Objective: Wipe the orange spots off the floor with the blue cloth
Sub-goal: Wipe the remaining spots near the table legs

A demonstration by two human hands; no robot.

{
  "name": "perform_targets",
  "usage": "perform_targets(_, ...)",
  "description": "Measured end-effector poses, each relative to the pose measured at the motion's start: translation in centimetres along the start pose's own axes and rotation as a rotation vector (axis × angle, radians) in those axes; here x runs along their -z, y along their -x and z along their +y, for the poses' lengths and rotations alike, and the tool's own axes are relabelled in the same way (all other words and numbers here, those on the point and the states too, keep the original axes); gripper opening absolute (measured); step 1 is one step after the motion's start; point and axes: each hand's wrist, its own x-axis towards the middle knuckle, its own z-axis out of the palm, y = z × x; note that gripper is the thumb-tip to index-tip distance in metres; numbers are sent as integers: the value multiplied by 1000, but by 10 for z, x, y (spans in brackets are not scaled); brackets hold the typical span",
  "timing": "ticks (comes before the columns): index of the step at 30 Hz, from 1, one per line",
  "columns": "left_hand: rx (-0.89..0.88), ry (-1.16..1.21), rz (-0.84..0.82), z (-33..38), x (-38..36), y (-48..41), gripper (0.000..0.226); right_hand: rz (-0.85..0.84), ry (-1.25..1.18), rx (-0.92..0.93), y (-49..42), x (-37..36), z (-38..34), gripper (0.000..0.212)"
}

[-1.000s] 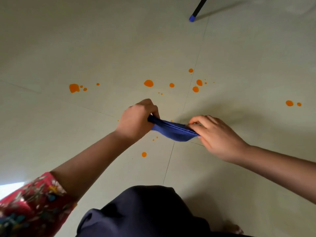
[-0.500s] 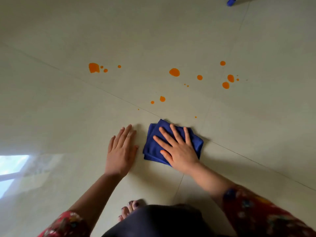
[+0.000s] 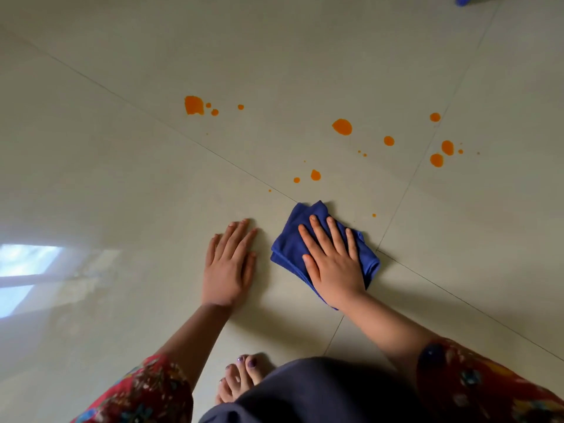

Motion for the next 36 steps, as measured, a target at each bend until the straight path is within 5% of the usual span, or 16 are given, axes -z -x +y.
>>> perform_targets(7, 167, 90, 92, 48, -6, -20, 28, 241, -133, -139, -50, 38, 19, 37)
perform_targets(11, 240, 168, 123, 55, -5, -16, 10, 92, -361, -297, -62, 49, 19, 16)
perform_targets(15, 269, 267, 142, 63, 7, -10, 7, 150, -634, -337, -69, 64, 11, 15)
perform_targets(19, 368, 190, 51, 62, 7, -7, 22, -20, -448, -256, -66, 67, 19, 33)
perform_targets(23, 195, 313, 110, 73, 10, -40, 53, 27, -357, -284, -47, 76, 54, 15)
perform_targets(28, -133, 28, -179, 96, -6, -97, 36, -274, -86, -329, 3, 84, 89, 43)
perform_targets(33, -289, 91, -117, 96, 5, -103, 14, -263, -328, -508, 15, 81, 76, 20)
perform_targets(36, -132, 291, -152, 97, 28, -81, 16, -180, -484, -556, 13, 88, 67, 12)
